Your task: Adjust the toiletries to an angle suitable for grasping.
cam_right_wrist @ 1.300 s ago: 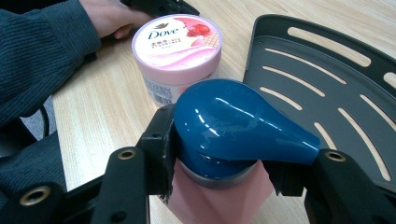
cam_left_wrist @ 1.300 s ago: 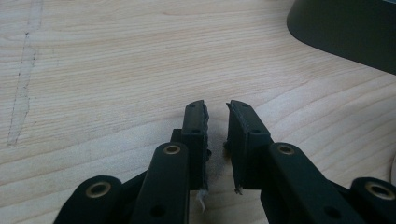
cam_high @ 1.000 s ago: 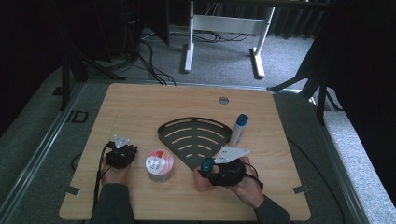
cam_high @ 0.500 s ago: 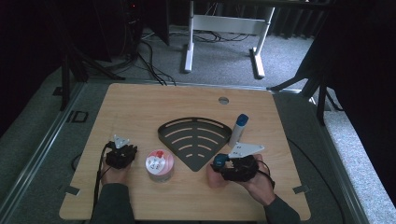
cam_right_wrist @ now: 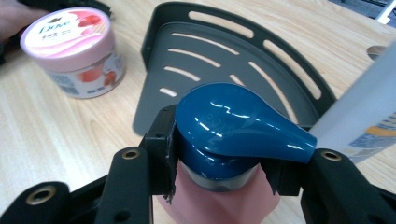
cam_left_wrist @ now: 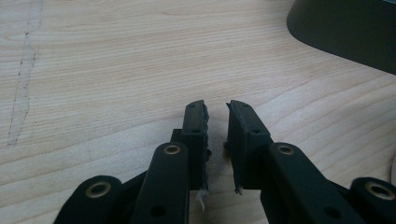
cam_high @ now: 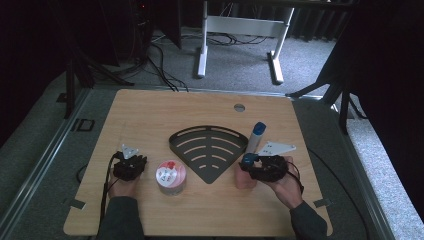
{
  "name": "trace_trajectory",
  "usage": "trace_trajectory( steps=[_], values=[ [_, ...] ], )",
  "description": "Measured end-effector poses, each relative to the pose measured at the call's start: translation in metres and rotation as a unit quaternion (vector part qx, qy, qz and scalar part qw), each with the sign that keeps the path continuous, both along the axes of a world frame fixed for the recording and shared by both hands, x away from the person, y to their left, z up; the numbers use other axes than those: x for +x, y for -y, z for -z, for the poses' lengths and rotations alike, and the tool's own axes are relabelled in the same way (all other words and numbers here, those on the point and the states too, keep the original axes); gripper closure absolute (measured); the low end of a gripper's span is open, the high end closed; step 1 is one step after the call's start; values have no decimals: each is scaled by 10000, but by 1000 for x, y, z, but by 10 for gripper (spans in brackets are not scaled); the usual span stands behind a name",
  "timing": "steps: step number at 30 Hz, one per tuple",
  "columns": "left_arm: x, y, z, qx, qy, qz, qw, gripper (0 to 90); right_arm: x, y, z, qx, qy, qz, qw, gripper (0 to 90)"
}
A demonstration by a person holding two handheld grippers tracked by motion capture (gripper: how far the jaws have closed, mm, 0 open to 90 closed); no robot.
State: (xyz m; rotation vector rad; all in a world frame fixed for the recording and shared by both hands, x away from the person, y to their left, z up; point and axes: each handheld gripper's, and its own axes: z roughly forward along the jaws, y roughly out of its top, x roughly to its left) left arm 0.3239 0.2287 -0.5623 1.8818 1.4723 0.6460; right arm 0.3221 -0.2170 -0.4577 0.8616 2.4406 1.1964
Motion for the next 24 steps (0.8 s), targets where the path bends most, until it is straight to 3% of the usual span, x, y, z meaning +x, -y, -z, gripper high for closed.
trace_trajectory(
  steps=[12,24],
  values=[
    [0,0,0,3,-2,2,10000,773,23,9,1,88,31,273,9996,525],
    [0,0,0,13,3,-4,10000,772,24,21,7,380,-22,277,9989,518]
  ],
)
